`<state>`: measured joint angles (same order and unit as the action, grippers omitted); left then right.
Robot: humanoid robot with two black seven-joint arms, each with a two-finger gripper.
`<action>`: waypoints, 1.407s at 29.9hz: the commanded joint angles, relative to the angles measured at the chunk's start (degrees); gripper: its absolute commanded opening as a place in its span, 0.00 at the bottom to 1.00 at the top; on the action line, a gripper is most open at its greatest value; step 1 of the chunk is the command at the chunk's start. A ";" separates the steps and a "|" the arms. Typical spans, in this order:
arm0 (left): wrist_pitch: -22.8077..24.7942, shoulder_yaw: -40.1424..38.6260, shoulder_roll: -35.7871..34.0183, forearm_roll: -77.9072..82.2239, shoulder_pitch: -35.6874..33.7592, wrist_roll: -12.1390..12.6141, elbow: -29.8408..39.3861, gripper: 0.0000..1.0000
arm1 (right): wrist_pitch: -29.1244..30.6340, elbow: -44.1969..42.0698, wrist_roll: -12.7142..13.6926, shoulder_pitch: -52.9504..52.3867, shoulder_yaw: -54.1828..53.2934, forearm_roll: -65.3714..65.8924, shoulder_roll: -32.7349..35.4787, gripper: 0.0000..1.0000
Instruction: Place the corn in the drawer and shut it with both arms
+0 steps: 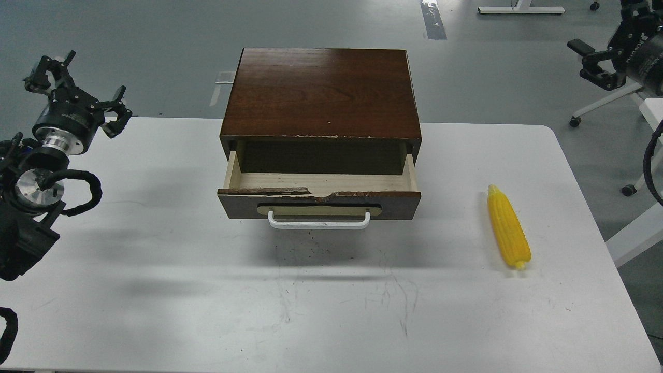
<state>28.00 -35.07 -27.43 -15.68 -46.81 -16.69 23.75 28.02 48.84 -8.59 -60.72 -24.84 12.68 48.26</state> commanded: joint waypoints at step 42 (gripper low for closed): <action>0.00 -2.28 -6.14 -0.84 5.51 -0.54 9.56 0.98 | -0.02 -0.41 8.07 -14.35 54.29 38.29 -20.04 0.90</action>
<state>28.00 -37.43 -33.52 -16.53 -41.56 -17.23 33.32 27.98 48.45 -0.54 -75.66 29.36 47.99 27.75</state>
